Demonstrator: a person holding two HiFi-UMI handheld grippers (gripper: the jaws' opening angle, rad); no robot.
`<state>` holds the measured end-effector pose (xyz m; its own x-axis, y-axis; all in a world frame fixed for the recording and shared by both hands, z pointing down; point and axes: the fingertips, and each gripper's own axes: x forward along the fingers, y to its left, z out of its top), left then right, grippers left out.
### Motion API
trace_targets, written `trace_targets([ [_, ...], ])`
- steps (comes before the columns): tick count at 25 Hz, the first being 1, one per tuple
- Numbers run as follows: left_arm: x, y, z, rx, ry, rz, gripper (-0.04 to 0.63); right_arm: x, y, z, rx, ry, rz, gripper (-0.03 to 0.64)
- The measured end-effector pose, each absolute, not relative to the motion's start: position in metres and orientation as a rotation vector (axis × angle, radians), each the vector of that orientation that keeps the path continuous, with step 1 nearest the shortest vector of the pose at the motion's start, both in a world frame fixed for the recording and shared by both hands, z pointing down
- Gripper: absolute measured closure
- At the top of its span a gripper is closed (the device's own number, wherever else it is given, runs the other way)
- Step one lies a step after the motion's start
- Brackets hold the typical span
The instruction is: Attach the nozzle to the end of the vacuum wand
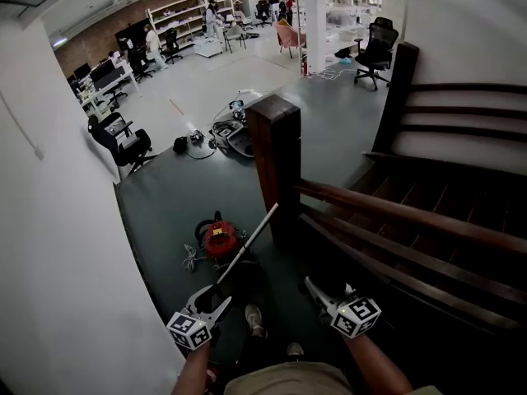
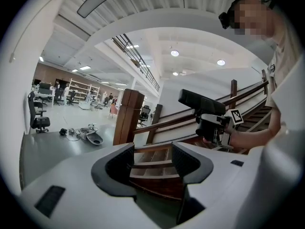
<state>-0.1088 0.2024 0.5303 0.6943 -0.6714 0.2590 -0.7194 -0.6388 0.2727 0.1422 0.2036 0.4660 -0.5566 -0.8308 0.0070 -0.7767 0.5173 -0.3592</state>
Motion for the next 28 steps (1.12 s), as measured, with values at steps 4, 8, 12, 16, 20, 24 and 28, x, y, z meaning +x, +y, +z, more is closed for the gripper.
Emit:
trace_targets([
  [4, -0.096, 0.165, 0.536, 2.562, -1.041, 0.197, 0.339, 0.149, 0.176, 0.47, -1.416, 2.581, -0.495, 0.428],
  [8, -0.088, 0.129, 0.54, 2.572, -0.974, 0.189, 0.339, 0.147, 0.152, 0.465, -1.437, 2.582, -0.482, 0.428],
  [12, -0.085, 0.079, 0.545, 2.607, -0.906, 0.239, 0.339, 0.139, 0.114, 0.463, -1.47, 2.553, -0.467, 0.428],
  [16, -0.09, 0.028, 0.562, 2.626, -0.833, 0.296, 0.339, 0.124, 0.068, 0.47, -1.524, 2.511, -0.471, 0.428],
  [20, -0.091, -0.02, 0.573, 2.638, -0.76, 0.347, 0.339, 0.117, 0.023, 0.473, -1.59, 2.456, -0.491, 0.428],
  [24, -0.096, -0.059, 0.591, 2.649, -0.681, 0.39, 0.339, 0.104, -0.013, 0.477, -1.631, 2.427, -0.489, 0.428],
  [28, -0.097, -0.089, 0.603, 2.65, -0.616, 0.394, 0.339, 0.098, -0.038, 0.476, -1.664, 2.414, -0.464, 0.428],
])
